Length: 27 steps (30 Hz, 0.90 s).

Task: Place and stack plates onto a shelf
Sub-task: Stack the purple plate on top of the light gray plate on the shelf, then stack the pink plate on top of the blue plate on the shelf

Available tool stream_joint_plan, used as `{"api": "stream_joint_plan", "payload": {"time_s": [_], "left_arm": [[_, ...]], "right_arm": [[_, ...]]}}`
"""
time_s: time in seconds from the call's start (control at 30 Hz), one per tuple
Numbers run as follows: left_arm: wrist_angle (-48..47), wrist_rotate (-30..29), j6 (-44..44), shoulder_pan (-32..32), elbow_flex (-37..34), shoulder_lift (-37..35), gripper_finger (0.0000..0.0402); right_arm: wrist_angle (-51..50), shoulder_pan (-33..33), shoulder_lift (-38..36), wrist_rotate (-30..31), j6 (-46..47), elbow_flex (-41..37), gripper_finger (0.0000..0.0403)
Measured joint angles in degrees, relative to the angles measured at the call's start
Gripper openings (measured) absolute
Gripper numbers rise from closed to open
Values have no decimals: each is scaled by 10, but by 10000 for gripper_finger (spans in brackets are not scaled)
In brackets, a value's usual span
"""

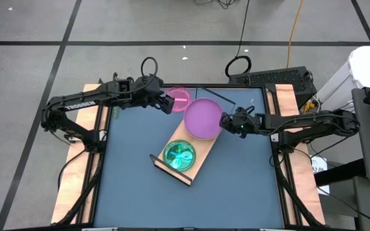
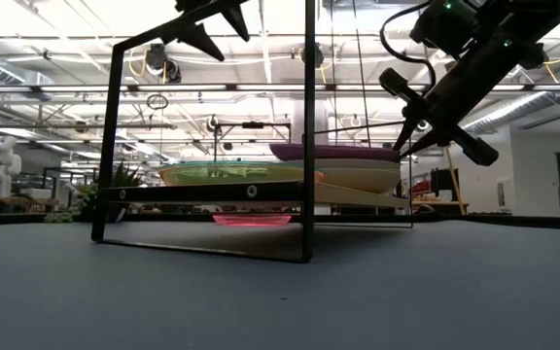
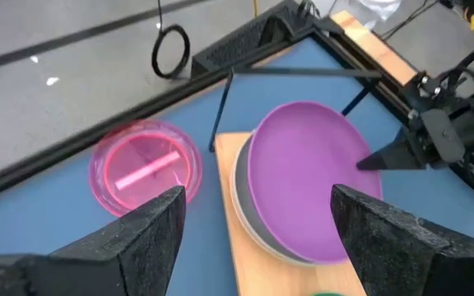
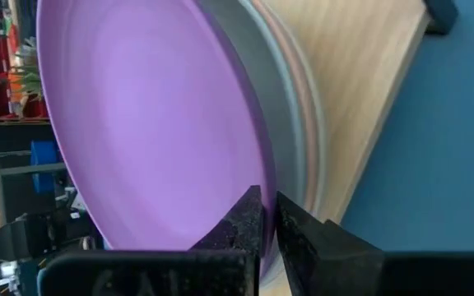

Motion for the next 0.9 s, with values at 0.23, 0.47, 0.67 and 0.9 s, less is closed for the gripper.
{"api": "stream_joint_plan", "payload": {"time_s": [0.23,0.47,0.67,0.9], "left_arm": [[7,18,-14,0,-27,0,305],[8,18,-5,0,-28,0,305],[7,18,-2,0,-28,0,305],[6,27,8,11,-28,0,305]], "right_arm": [[1,0,-1,-1,-10,0,21],[1,0,-1,-2,-5,0,73],[-14,0,-17,-16,7,0,113],[-70,0,-76,-15,11,0,120]]}}
